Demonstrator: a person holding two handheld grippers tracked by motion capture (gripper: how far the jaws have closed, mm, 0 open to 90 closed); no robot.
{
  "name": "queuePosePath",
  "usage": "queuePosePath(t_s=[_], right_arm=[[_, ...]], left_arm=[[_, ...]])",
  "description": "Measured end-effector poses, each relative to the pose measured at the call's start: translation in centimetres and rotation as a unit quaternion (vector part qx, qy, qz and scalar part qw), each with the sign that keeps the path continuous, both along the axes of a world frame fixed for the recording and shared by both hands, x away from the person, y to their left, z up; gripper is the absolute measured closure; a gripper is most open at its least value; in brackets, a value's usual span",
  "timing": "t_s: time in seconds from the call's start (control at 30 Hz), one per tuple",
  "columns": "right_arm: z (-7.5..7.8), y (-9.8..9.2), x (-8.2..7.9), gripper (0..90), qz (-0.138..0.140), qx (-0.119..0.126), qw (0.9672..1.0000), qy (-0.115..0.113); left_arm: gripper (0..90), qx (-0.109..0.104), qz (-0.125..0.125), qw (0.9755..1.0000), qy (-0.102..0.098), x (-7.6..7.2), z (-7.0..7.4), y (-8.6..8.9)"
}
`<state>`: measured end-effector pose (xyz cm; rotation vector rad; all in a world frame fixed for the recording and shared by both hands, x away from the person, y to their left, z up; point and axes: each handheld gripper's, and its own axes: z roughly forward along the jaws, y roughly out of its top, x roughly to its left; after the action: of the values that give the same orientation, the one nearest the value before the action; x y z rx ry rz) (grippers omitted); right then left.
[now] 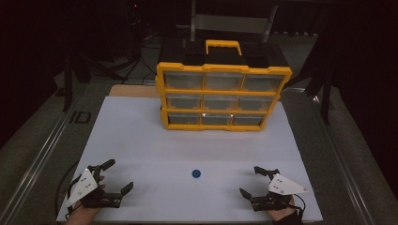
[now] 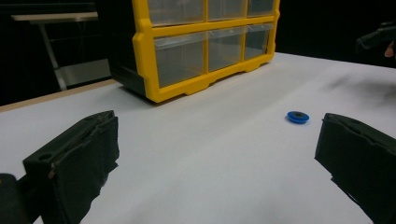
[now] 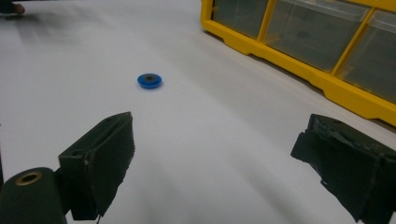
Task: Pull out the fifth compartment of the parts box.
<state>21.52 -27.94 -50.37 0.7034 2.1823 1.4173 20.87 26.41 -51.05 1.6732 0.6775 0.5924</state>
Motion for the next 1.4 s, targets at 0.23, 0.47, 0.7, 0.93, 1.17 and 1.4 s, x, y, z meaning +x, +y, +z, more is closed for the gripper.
queuePosePath(t_s=[0.23, 0.47, 0.7, 0.93, 1.17, 1.4], right_arm=[[-0.12, 0.24, 0.17, 9.0, -0.001, -0.009, 0.9999, -0.006], [-0.18, 0.03, 0.18, 9.0, -0.004, -0.002, 0.9999, -0.013], [-0.18, 0.18, 0.07, 9.0, -0.001, -0.011, 0.9998, -0.015], [-0.29, 0.21, 0.10, 9.0, -0.001, -0.013, 0.9999, -0.009], [-0.24, 0.15, 0.02, 9.1, 0.001, -0.013, 0.9999, -0.004], [0.06, 0.51, -0.18, 9.2, 0.010, -0.019, 0.9998, 0.000]], left_arm=[[0.0, -0.001, -0.002, 1.0000, -0.001, -0.06, 0.01, 0.07], [0.0, 0.001, -0.002, 1.0000, -0.001, -0.06, 0.01, 0.02], [0.0, 0.001, -0.002, 1.0000, -0.002, -0.06, 0.01, 0.01], [0.0, 0.001, -0.005, 1.0000, -0.002, 0.01, -0.01, -0.08], [0.0, 0.002, -0.005, 1.0000, -0.003, 0.04, 0.00, -0.12], [0.0, 0.000, -0.005, 1.0000, -0.003, 0.04, 0.03, -0.07]])
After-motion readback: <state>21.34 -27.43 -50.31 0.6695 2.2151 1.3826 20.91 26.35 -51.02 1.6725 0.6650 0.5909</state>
